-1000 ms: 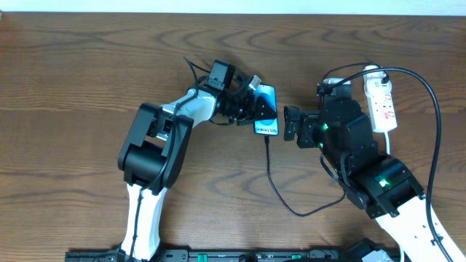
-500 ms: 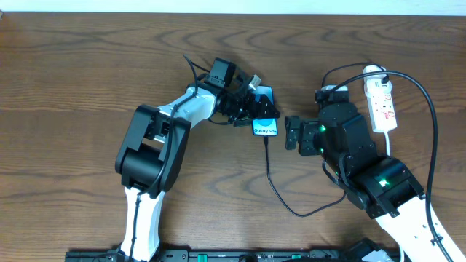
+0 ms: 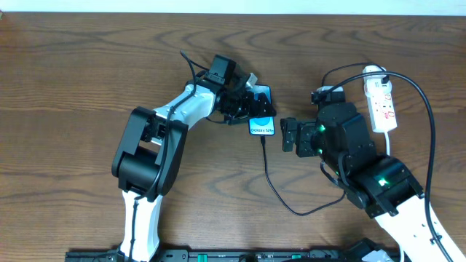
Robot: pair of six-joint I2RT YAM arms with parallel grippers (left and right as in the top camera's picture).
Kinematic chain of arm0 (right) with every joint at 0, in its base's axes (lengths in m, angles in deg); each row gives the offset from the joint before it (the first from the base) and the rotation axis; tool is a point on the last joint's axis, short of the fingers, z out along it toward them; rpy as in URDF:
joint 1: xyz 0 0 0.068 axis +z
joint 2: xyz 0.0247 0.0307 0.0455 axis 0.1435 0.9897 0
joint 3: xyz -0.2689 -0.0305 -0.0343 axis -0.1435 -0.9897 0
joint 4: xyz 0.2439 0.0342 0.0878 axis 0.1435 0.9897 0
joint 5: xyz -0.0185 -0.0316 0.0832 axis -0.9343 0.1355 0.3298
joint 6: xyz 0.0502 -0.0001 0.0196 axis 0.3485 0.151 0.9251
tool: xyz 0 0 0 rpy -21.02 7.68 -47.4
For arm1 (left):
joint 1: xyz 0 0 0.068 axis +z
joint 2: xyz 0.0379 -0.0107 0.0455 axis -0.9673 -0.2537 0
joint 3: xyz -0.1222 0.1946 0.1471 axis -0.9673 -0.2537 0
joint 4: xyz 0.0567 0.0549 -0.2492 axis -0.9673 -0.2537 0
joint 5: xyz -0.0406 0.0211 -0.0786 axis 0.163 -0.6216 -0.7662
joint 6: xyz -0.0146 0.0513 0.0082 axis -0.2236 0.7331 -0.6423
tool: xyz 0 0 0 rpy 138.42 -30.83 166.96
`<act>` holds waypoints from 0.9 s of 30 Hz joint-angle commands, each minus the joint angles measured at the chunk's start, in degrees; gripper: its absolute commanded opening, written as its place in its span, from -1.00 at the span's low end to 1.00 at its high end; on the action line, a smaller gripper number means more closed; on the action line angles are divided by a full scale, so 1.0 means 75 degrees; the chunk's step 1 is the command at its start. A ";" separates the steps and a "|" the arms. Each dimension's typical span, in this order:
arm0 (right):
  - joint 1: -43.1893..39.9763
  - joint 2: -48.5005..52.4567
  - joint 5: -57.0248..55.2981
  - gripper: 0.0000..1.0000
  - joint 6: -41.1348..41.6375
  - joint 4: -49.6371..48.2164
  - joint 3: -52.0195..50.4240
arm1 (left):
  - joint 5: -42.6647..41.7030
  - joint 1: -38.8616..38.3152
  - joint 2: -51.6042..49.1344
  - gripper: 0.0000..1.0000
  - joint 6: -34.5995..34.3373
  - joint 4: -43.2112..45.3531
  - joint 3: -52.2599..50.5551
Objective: Plug charger to phone and switch on socket
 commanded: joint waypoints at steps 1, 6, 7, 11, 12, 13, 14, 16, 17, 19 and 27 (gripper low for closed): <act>-0.0038 0.0160 0.0015 0.99 0.0093 -0.0047 0.0131 | 0.1827 0.0085 -0.0525 0.89 0.0050 -0.0219 -0.0309; -0.0038 0.0460 0.0017 0.99 0.0096 -0.0207 0.0131 | 0.2658 0.0085 -0.0525 0.90 0.0047 -0.0254 -0.0309; -0.0038 0.0484 0.0017 0.99 0.0096 -0.0213 0.0131 | 0.2754 0.0085 -0.0525 0.90 0.0047 -0.0280 -0.0309; -0.0038 0.0574 0.0017 0.98 0.0093 -0.0268 0.0131 | 0.3101 0.0085 -0.0525 0.90 0.0047 -0.0393 -0.0309; -0.0038 0.0600 0.0017 0.99 0.0093 -0.0294 0.0131 | 0.3217 0.0085 -0.0525 0.90 0.0047 -0.0420 -0.0309; -0.0038 0.0600 0.0015 0.98 0.0093 -0.0315 0.0131 | 0.3249 0.0085 -0.0525 0.90 0.0047 -0.0423 -0.0309; -0.0038 0.0609 0.0017 0.99 0.0093 -0.0329 0.0131 | 0.3252 0.0085 -0.0525 0.90 0.0047 -0.0423 -0.0309; -0.0038 0.0615 0.0017 0.99 0.0096 -0.0370 0.0131 | 0.3252 0.0085 -0.0525 0.90 0.0047 -0.0425 -0.0309; -0.0038 0.0615 0.0017 0.99 0.0096 -0.0376 0.0131 | 0.3252 0.0085 -0.0525 0.90 0.0047 -0.0428 -0.0309; -0.0038 0.0615 0.0017 0.99 0.0096 -0.0376 0.0131 | 0.3264 0.0093 -0.0522 0.90 0.0050 -0.0425 -0.0309; -0.0038 0.0615 0.0015 0.99 0.0093 -0.0391 0.0131 | 0.3363 0.0676 -0.0122 0.90 0.0163 -0.0629 -0.0286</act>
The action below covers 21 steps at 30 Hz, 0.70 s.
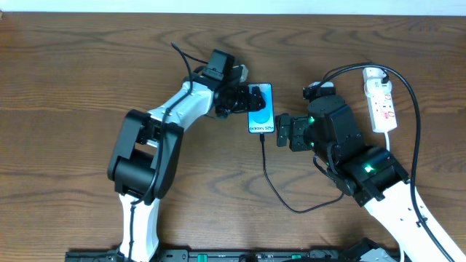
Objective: Plug charger to phone and switch on socket
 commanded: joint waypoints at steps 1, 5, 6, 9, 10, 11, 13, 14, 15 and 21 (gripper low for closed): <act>-0.0038 0.0009 -0.0012 0.98 0.0093 -0.0038 0.0131 | 0.1218 0.0679 -0.0289 0.90 0.0102 -0.0414 -0.0452; -0.0038 0.0009 -0.0012 0.99 0.0093 -0.0055 0.0131 | 0.1215 0.1241 0.0312 0.90 0.0105 -0.0571 -0.0452; -0.0038 0.0009 -0.0012 0.98 0.0093 -0.0055 0.0131 | 0.1215 0.1381 0.0487 0.90 0.0105 -0.0603 -0.0452; -0.0038 0.0009 -0.0012 0.99 0.0093 -0.0052 0.0131 | 0.1218 0.1795 0.1029 0.90 0.0131 -0.0673 -0.0452; -0.0038 0.0009 -0.0009 0.98 0.0096 -0.0052 0.0131 | 0.1218 0.1958 0.1259 0.90 0.0134 -0.0685 -0.0452; -0.0038 0.0009 -0.0009 0.98 0.0096 -0.0052 0.0131 | 0.1218 0.2104 0.1480 0.90 0.0134 -0.0708 -0.0452; -0.0038 0.0009 -0.0009 0.99 0.0093 -0.0052 0.0131 | 0.1218 0.2323 0.1833 0.90 0.0134 -0.0769 -0.0452; -0.0038 0.0009 -0.0009 0.98 0.0096 -0.0052 0.0131 | 0.1218 0.2445 0.2040 0.90 0.0134 -0.0796 -0.0452; -0.0038 0.0009 -0.0009 0.99 0.0096 -0.0050 0.0131 | 0.1218 0.2530 0.2194 0.90 0.0134 -0.0813 -0.0452; -0.0038 0.0009 -0.0009 0.98 0.0093 -0.0047 0.0131 | 0.1221 0.3031 0.3290 0.90 0.0449 -0.1416 -0.0452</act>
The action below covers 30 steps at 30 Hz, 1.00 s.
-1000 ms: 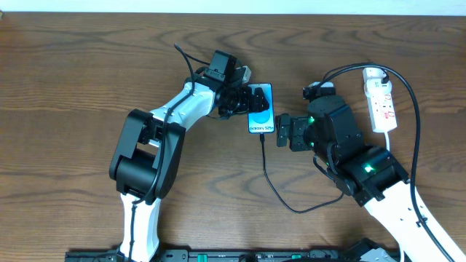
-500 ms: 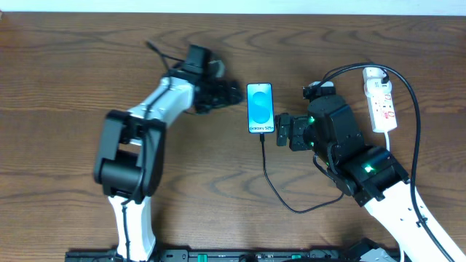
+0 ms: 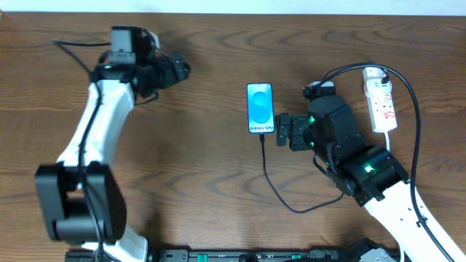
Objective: Plug charger to phone and switch on socket
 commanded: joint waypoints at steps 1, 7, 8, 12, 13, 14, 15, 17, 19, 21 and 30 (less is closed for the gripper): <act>-0.0038 0.0009 -0.0006 0.99 0.0090 0.0003 0.0131 | 0.0076 0.0207 0.0527 0.90 0.0516 -0.0452 0.0020; -0.0038 0.0009 -0.0009 0.98 0.0090 0.0003 0.0131 | 0.0251 0.0306 0.1297 0.90 0.1075 -0.1475 0.0020; -0.0038 0.0009 -0.0009 0.98 0.0090 0.0003 0.0131 | 0.0370 0.0306 0.1408 0.90 0.1075 -0.1617 0.0020; -0.0038 0.0009 -0.0009 0.99 0.0090 0.0009 0.0131 | 0.0912 0.0306 0.1926 0.90 0.1078 -0.2192 0.0020; -0.0038 0.0009 -0.0009 0.99 0.0090 0.0017 0.0131 | 0.1099 0.0306 0.2072 0.90 0.1075 -0.2323 0.0020; -0.0038 0.0009 -0.0009 0.99 0.0090 0.0041 0.0131 | 0.1265 0.0306 0.2206 0.90 0.1075 -0.2439 0.0020; -0.0038 0.0009 -0.0009 0.99 0.0087 0.0073 0.0131 | 0.1437 0.0306 0.2352 0.90 0.1075 -0.2573 0.0017; -0.0038 0.0009 -0.0009 0.99 0.0090 0.0216 0.0131 | 0.1763 0.0306 0.2783 0.90 0.1081 -0.2946 0.0017; -0.0038 0.0009 -0.0009 0.98 0.0087 0.0300 0.0131 | 0.1973 0.0306 0.3098 0.90 0.1116 -0.3200 0.0017; -0.0038 0.0009 -0.0009 0.98 0.0090 0.0335 0.0131 | 0.2168 0.0303 0.3474 0.90 0.1207 -0.3442 0.0017; -0.0038 0.0009 -0.0006 0.98 0.0090 0.0644 0.0131 | 0.2250 0.0303 0.5627 0.89 0.1256 -0.3867 0.0017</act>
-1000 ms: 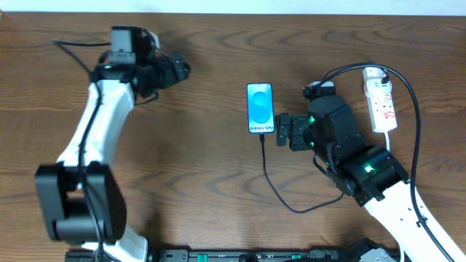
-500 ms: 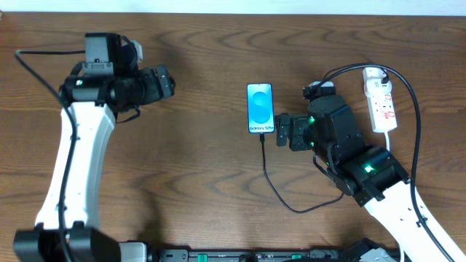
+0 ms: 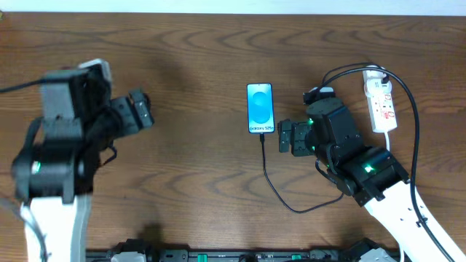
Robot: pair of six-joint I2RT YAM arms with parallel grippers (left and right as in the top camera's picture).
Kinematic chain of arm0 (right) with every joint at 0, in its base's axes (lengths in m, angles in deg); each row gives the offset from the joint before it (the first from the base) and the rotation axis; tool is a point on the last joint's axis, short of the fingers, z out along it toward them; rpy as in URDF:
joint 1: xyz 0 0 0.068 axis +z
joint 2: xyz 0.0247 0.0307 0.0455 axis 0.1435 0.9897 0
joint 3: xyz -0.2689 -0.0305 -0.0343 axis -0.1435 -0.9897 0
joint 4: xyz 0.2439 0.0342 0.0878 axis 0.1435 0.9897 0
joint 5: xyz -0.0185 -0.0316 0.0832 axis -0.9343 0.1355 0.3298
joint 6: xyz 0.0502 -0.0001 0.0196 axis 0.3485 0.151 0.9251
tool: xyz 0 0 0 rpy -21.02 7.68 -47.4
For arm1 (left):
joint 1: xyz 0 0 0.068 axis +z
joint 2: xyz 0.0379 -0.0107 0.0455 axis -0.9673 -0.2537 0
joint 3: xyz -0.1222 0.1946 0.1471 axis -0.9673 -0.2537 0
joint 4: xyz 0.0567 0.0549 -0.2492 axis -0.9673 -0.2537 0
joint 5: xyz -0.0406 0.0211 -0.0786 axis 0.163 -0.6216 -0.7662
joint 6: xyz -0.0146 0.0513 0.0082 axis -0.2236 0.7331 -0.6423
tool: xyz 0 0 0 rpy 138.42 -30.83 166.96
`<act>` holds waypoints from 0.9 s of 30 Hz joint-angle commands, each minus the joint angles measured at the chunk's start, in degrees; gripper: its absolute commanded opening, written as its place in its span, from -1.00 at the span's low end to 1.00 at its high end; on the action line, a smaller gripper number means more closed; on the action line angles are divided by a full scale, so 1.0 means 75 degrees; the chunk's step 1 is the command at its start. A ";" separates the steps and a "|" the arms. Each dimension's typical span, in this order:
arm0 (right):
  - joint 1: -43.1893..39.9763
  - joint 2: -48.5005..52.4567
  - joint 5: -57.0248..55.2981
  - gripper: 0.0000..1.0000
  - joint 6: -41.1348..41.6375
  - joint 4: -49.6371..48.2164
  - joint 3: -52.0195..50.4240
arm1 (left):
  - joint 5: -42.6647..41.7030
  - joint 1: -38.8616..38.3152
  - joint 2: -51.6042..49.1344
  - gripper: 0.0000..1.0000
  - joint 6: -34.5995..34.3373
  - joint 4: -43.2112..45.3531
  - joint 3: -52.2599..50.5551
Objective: Plug charger to phone and switch on socket
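The phone [image 3: 261, 108] lies flat near the table's middle with its blue screen lit. The black charger cable [image 3: 266, 171] is plugged into its near end. From there the cable loops toward the front and right, under my right arm. The white power strip [image 3: 381, 102] lies at the back right with a plug in its far end; its switch is too small to read. My right gripper [image 3: 284, 137] stands open just right of the phone's near end, holding nothing. My left gripper [image 3: 142, 110] is open far to the left, away from the phone.
Thick black cable [image 3: 422, 109] arcs around the power strip and down along my right arm. The wooden table [image 3: 204, 182] runs the full width. A dark rail lies along the front edge.
My left arm has drawn back from the back left to the left side, nearer the front. The phone, cable and right gripper stay where they were.
At first my left gripper held the tilted phone, with the cable plugged in and my right gripper beside the plug. Then the phone stood straighter, still held. Then my left gripper had let go and was at the back left; now it sits farther away.
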 commanded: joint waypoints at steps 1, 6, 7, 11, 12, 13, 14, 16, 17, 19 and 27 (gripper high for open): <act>-0.0038 0.0009 -0.0009 0.99 0.0093 0.0015 0.0128 | 0.0189 0.0032 0.1064 0.90 0.0131 -0.0239 0.0017; -0.0038 0.0009 -0.0009 0.99 0.0093 0.0017 0.0128 | 0.0213 0.0032 0.2028 0.89 0.0157 -0.0647 0.0017; -0.0038 0.0009 -0.0009 0.99 0.0093 0.0017 0.0128 | 0.0216 0.0032 0.2200 0.90 0.0157 -0.0734 0.0017; -0.0038 0.0009 -0.0009 0.99 0.0093 0.0017 0.0128 | 0.0265 0.0032 0.2809 0.90 0.0154 -0.1105 0.0017; -0.0038 0.0009 -0.0009 0.98 0.0093 0.0017 0.0128 | 0.0396 0.0032 0.2958 0.90 0.0154 -0.1221 0.0017; -0.0038 0.0009 -0.0012 0.99 0.0093 0.0017 0.0128 | 0.0597 0.0032 0.3107 0.90 0.0154 -0.1358 0.0017; -0.0038 0.0009 -0.0012 0.99 0.0093 0.0017 0.0128 | 0.0819 0.0032 0.3238 0.90 0.0154 -0.1533 0.0017; -0.0038 0.0009 -0.0012 0.98 0.0090 0.0032 0.0128 | 0.0927 0.0032 0.3360 0.90 0.0154 -0.1807 0.0017; -0.0038 0.0009 -0.0012 0.99 0.0090 0.0070 0.0128 | 0.0924 0.0032 0.3389 0.90 0.0154 -0.1961 0.0017; -0.0038 0.0009 -0.0009 0.99 0.0090 0.0125 0.0128 | 0.0924 0.0032 0.3401 0.90 0.0154 -0.2288 0.0017; -0.0038 0.0009 -0.0012 0.98 0.0090 0.0274 0.0128 | 0.0927 0.0032 0.3666 0.90 0.0216 -0.2862 0.0017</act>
